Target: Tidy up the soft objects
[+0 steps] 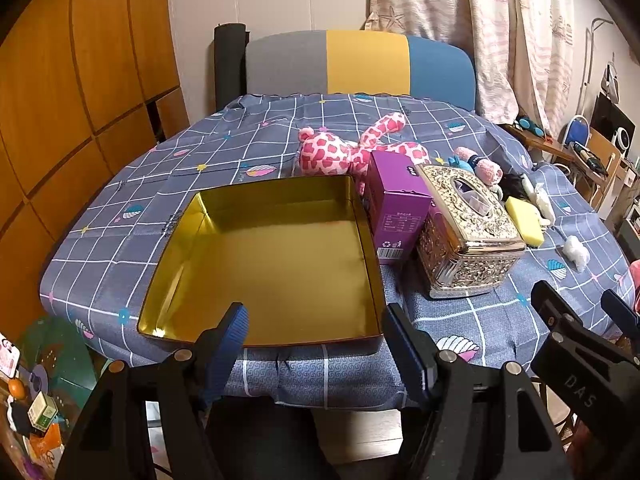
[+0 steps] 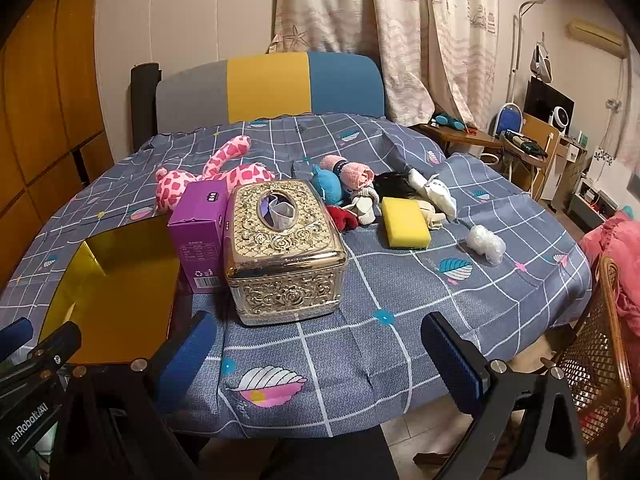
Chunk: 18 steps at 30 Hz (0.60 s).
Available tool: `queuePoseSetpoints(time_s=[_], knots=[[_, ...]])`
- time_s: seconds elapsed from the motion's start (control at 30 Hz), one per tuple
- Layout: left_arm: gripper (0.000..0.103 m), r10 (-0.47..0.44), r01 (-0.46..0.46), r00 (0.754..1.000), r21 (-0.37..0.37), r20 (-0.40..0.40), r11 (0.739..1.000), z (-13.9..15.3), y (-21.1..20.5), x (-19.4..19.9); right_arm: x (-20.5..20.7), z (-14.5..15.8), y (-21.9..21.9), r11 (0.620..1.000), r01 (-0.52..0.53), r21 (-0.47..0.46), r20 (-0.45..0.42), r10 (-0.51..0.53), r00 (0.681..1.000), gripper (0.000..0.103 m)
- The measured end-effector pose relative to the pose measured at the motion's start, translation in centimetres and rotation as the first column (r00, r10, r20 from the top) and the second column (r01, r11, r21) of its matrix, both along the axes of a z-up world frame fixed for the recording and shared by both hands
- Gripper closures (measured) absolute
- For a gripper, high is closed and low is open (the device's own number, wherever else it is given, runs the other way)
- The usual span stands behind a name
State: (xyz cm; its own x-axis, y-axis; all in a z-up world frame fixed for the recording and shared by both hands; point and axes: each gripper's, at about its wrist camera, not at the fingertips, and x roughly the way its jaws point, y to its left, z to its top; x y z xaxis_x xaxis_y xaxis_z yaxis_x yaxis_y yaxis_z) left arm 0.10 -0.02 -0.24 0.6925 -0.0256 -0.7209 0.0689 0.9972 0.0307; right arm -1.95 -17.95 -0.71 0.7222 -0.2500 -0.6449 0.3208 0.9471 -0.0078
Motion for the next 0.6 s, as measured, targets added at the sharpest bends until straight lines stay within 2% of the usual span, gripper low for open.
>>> queuePoseSetpoints(time_s=[0.6], knots=[[0.032, -0.002, 0.002, 1.000, -0.001, -0.005, 1.000, -0.16, -0.05, 0.02, -0.06, -0.06, 0.05, 1.000, 0.000, -0.002, -0.004, 0.000, 1.000, 0.000]])
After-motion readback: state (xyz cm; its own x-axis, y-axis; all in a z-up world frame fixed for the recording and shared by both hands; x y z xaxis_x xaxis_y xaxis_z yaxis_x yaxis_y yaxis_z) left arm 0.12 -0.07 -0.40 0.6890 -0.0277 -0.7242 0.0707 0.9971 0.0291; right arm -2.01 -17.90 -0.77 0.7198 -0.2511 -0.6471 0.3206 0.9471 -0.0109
